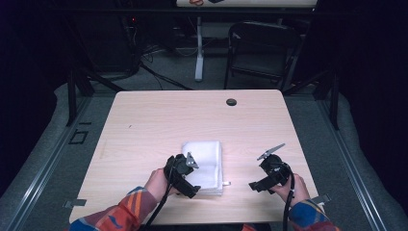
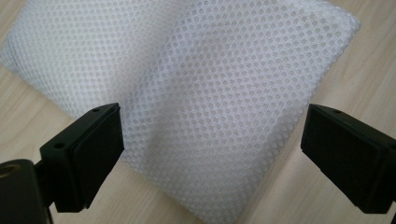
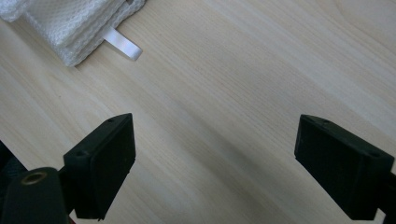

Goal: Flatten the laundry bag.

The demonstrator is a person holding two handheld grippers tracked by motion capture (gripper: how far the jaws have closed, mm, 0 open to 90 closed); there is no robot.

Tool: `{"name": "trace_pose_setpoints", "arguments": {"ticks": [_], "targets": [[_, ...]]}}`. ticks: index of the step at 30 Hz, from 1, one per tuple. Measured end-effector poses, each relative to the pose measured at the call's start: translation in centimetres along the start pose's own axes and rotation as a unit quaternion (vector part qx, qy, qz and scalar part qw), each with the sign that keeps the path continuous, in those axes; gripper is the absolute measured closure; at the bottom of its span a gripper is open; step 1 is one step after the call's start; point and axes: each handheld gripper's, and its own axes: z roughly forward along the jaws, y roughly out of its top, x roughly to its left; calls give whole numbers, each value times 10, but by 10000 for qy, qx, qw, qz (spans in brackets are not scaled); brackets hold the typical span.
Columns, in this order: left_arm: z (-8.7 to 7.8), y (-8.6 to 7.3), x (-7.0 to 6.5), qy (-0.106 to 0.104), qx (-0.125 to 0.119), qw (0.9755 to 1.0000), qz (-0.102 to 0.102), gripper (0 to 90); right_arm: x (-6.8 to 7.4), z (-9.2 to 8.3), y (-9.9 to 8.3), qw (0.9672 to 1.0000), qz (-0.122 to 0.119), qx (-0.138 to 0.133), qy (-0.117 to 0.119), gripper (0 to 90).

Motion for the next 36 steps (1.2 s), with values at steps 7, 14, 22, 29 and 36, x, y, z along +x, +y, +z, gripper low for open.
{"name": "trace_pose_setpoints", "arguments": {"ticks": [7,14,22,29,36], "targets": [[13,10,-11,-54,113,9996,260,82,2,3,-1,9999,88,-130,-7,132],[29,18,-19,20,251,9987,444,151,1,2,0,10000,-37,-5,18,133],[41,20,-25,148,448,9966,679,215,3,2,0,10000,-56,34,47,135],[37,19,-22,-31,335,9974,645,357,5,3,0,9999,-88,52,101,136],[34,18,-18,-192,267,9973,650,460,4,3,0,9998,-133,113,109,138]]}}
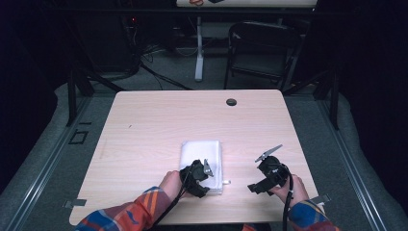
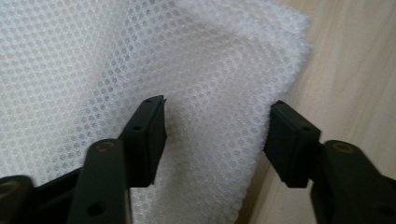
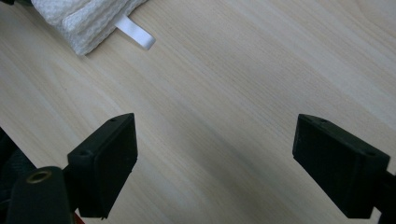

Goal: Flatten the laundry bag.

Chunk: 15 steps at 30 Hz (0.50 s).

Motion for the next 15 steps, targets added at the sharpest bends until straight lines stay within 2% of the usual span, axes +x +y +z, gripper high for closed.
{"name": "trace_pose_setpoints", "arguments": {"ticks": [3,7,9,13,15], "targets": [[-1,-1,2,-114,-29,9999,-28,502,0,0,0,10000,-61,26,-31,138],[-2,-1,4,-226,-50,9997,-64,567,1,2,-1,9999,39,-110,-27,140],[-3,-1,6,-245,-60,9996,-87,588,1,1,0,10000,-25,-37,-41,142],[-3,-2,7,-279,-74,9995,-90,626,2,1,0,10000,7,-70,10,145],[-3,-2,7,-321,-77,9994,-92,645,2,1,0,10000,-47,-22,-50,146]]}}
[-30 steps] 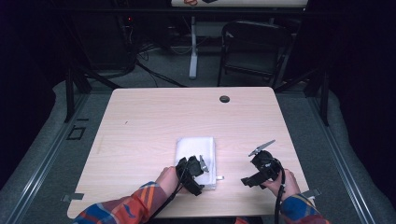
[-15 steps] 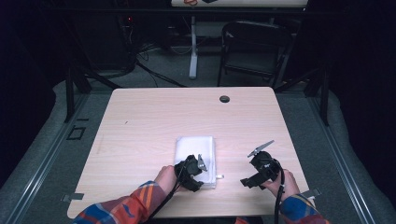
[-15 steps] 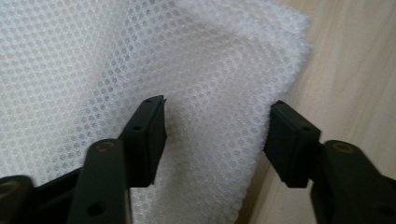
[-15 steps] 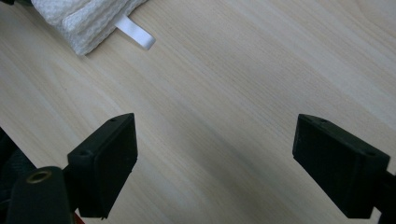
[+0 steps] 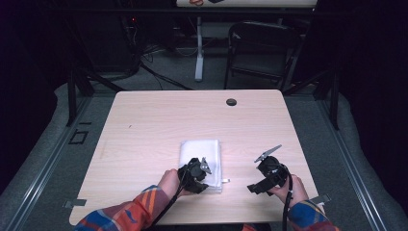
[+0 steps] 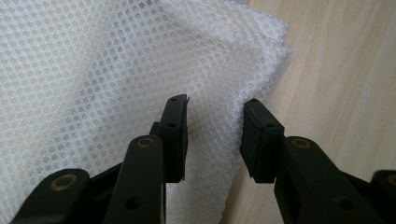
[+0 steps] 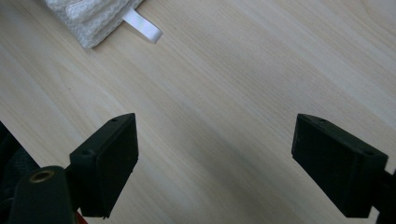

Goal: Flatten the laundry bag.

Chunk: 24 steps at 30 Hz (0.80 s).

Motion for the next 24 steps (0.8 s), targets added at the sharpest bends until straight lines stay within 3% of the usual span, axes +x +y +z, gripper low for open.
{"name": "trace_pose_setpoints", "arguments": {"ticks": [10,18,24], "targets": [[-3,-1,4,-175,-89,9998,-76,734,2,1,0,10000,-2,-14,64,152],[-5,-1,3,-62,-200,9997,-91,849,5,1,2,9999,-105,-25,78,166],[-9,-2,3,-61,-371,9992,-123,856,16,4,9,9994,-302,-80,154,341]]}}
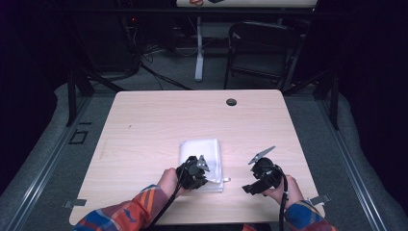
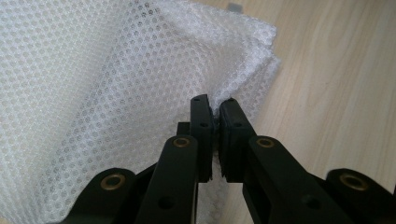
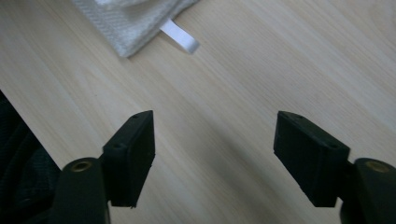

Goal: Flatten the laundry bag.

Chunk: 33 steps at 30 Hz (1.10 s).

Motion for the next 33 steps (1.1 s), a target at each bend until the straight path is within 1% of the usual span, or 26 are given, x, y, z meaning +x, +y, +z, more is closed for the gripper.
{"name": "trace_pose_setpoints", "arguments": {"ticks": [2,4,6,7,8,10,11,12,13,14,15,17,20,22,23,24,25,26,27,28,29,30,31,32,33], "targets": [[-1,0,0,-5,-58,10000,3,856,5,2,4,9999,-100,-60,37,419],[-3,0,0,1,-111,9999,6,855,11,4,8,9997,-207,-93,95,537],[-4,-1,0,1,-157,9999,-27,856,15,7,13,9994,-337,-84,42,656],[-4,-1,0,1,-157,9999,-27,856,15,7,13,9994,-337,-84,42,656],[-5,-1,0,1,-174,9998,-29,856,19,9,18,9990,-416,-150,94,757],[-6,-1,0,12,-233,9997,-31,856,24,12,23,9986,-485,-219,75,833],[-5,-1,0,14,-263,9996,-66,856,26,14,25,9982,-501,-304,107,862],[-6,-1,0,24,-274,9996,-64,856,27,14,27,9979,-569,-286,119,886],[-6,-1,0,17,-285,9996,-58,856,29,17,29,9974,-587,-397,123,900],[-6,-1,0,17,-285,9996,-58,856,29,17,29,9974,-587,-397,123,900],[-7,-1,-1,33,-336,9994,-91,856,34,22,35,9966,-714,-390,141,900],[-7,-1,0,38,-344,9994,-91,856,38,27,39,9964,-734,-391,167,900],[-8,-1,0,33,-367,9993,-116,856,43,35,46,9954,-868,-366,158,900],[-9,-1,0,36,-381,9992,-116,856,45,39,48,9955,-845,-407,158,900],[-9,-1,0,43,-381,9992,-129,857,48,45,52,9952,-932,-299,81,900],[-9,-1,0,44,-409,9991,-141,857,50,50,53,9954,-880,-353,134,900],[-9,-1,0,44,-409,9991,-141,857,50,50,53,9954,-880,-353,134,900],[-9,-1,0,71,-406,9990,-149,857,51,57,55,9956,-863,-343,135,900],[-9,-1,0,71,-406,9990,-149,857,50,58,57,9949,-978,-175,147,900],[-10,-2,0,61,-419,9990,-160,857,50,58,57,9949,-978,-175,147,900],[-10,-2,0,83,-416,9990,-139,857,52,64,56,9956,-915,-206,66,900],[-11,-2,0,100,-439,9989,-151,857,51,65,56,9957,-908,-190,84,900],[-11,-2,0,116,-430,9989,-138,858,50,66,57,9951,-985,-100,40,900],[-11,-2,0,116,-430,9989,-138,857,49,66,57,9945,-1050,-37,49,900],[-12,-2,0,161,-459,9986,-189,858,49,67,57,9945,-1047,-48,54,900]]}}
